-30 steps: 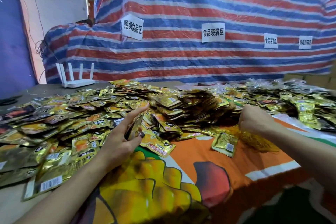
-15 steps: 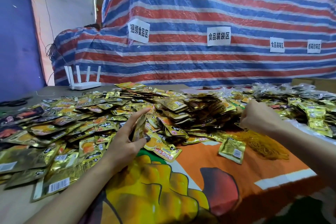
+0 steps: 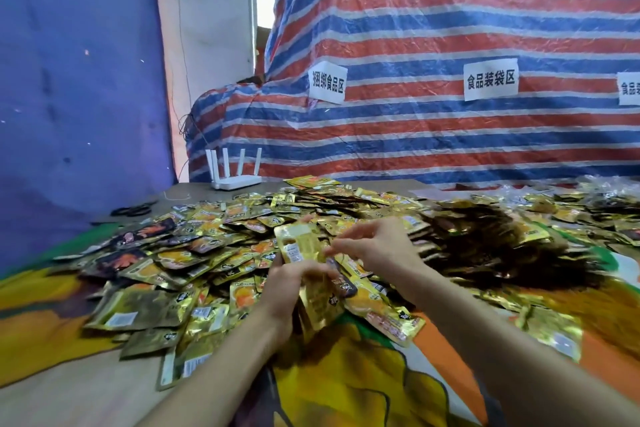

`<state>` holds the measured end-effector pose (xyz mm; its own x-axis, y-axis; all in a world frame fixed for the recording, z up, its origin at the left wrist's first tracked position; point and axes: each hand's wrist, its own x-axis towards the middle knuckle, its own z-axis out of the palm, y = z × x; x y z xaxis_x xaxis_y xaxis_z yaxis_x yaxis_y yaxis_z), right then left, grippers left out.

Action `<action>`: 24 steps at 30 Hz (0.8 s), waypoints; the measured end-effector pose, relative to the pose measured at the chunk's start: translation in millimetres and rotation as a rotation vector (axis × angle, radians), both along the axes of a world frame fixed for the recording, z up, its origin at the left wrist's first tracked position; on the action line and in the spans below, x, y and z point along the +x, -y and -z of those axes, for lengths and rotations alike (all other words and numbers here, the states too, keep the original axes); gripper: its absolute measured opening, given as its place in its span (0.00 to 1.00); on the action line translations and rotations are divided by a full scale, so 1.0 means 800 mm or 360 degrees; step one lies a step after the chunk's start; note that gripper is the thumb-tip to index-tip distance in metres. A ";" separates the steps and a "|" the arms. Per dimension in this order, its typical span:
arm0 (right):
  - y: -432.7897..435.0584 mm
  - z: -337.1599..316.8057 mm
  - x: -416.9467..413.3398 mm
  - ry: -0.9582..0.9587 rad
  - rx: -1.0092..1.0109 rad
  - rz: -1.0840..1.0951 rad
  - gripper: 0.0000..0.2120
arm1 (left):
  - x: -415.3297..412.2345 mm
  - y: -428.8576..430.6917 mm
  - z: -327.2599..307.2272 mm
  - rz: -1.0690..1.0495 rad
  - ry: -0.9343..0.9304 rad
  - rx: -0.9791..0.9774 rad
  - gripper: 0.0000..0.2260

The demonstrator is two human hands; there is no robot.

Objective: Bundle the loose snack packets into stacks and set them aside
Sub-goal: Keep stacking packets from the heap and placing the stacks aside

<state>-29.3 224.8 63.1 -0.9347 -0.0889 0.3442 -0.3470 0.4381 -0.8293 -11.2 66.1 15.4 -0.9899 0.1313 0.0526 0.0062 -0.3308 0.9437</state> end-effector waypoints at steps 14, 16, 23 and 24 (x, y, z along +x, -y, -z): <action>-0.007 0.041 -0.022 0.0720 -0.0833 -0.0742 0.09 | -0.008 0.032 -0.009 0.0397 0.0125 0.0282 0.07; -0.018 0.035 -0.020 0.0798 -0.1076 -0.0954 0.08 | -0.005 0.036 -0.009 0.0513 0.0081 0.0339 0.08; -0.030 0.025 -0.016 0.0731 -0.1754 -0.1320 0.15 | -0.005 0.034 -0.009 0.0573 0.0039 0.0465 0.07; -0.028 0.025 -0.015 0.0721 -0.1690 -0.1305 0.16 | -0.008 0.035 -0.008 0.0560 0.0058 0.0457 0.07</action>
